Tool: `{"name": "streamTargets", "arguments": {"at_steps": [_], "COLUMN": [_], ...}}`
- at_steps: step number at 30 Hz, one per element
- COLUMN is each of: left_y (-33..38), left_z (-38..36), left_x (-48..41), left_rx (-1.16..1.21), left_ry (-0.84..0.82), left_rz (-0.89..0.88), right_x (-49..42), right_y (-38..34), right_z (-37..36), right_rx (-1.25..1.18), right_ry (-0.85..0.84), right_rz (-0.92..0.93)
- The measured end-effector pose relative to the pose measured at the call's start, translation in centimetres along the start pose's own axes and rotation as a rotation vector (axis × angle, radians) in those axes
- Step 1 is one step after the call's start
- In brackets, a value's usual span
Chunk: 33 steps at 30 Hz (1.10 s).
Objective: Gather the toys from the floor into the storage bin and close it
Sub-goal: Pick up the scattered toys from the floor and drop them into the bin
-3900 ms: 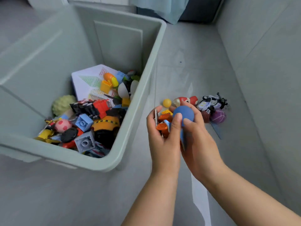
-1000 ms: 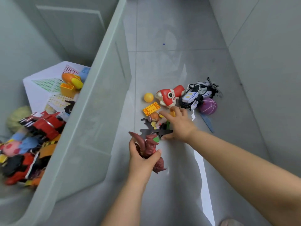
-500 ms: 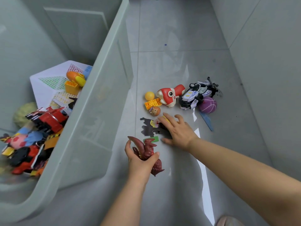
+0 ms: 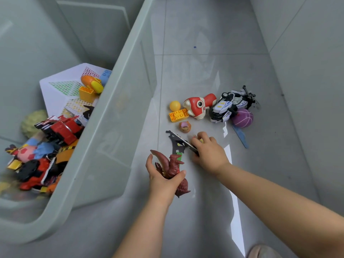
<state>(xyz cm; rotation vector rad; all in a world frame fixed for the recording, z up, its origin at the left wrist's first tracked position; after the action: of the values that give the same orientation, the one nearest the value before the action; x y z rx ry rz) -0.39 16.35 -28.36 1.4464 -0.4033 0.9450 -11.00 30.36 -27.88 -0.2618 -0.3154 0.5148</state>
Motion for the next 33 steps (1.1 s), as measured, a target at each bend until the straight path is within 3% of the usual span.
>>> {"name": "streamTargets", "arguments": {"at_steps": [8,15,18,21,24,28,30,33], "left_y": [-0.2,1.0,1.5,4.3,10.9,20.4,22.7,22.8], "left_z": [-0.9,-2.1,-2.4,-2.6,-1.5,5.9,10.4,17.4], "left_x": [0.3,1.4,1.9,3.6,7.1,14.3,16.1,14.9], "left_rx": [-0.045,0.12,0.174,0.216,0.229,0.23,0.194,0.112], "left_ry": [-0.027,-0.149,-0.166,-0.18,-0.11,0.126,0.219,0.337], "left_rz": [0.007,0.027,0.042,-0.029,-0.292,-0.706,-0.772,-0.629], "right_x": [2.2,2.6,3.8,5.2,4.8,3.1,1.5,-1.9], "right_y": [2.4,3.2,5.0,5.1,-0.3,-12.0,-16.6,-23.5], "right_z": [0.7,0.4,0.9,4.2,12.8,23.0,24.6,22.6], "right_rx": [-0.128,-0.169,-0.368,-0.84,-1.119,-1.338,-1.418,-1.476], "right_ry": [0.087,0.112,0.233,0.451,0.623,0.543,0.463,0.246], "right_rz": [-0.125,-0.109,-0.228,-0.4,-0.229,0.162,0.237,0.217]}}
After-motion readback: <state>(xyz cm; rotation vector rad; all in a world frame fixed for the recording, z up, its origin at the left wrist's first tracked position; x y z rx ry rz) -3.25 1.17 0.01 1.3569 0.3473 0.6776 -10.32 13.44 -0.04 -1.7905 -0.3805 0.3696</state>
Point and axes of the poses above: each hand's wrist, its own x-axis away from the middle knuckle, its own z-axis out of the back of the hand, y = z × x, the point moved 9 cm from there along -x, towards the middle knuckle, and after that the axes turned 11 degrees about z, right-handed, at the moved point
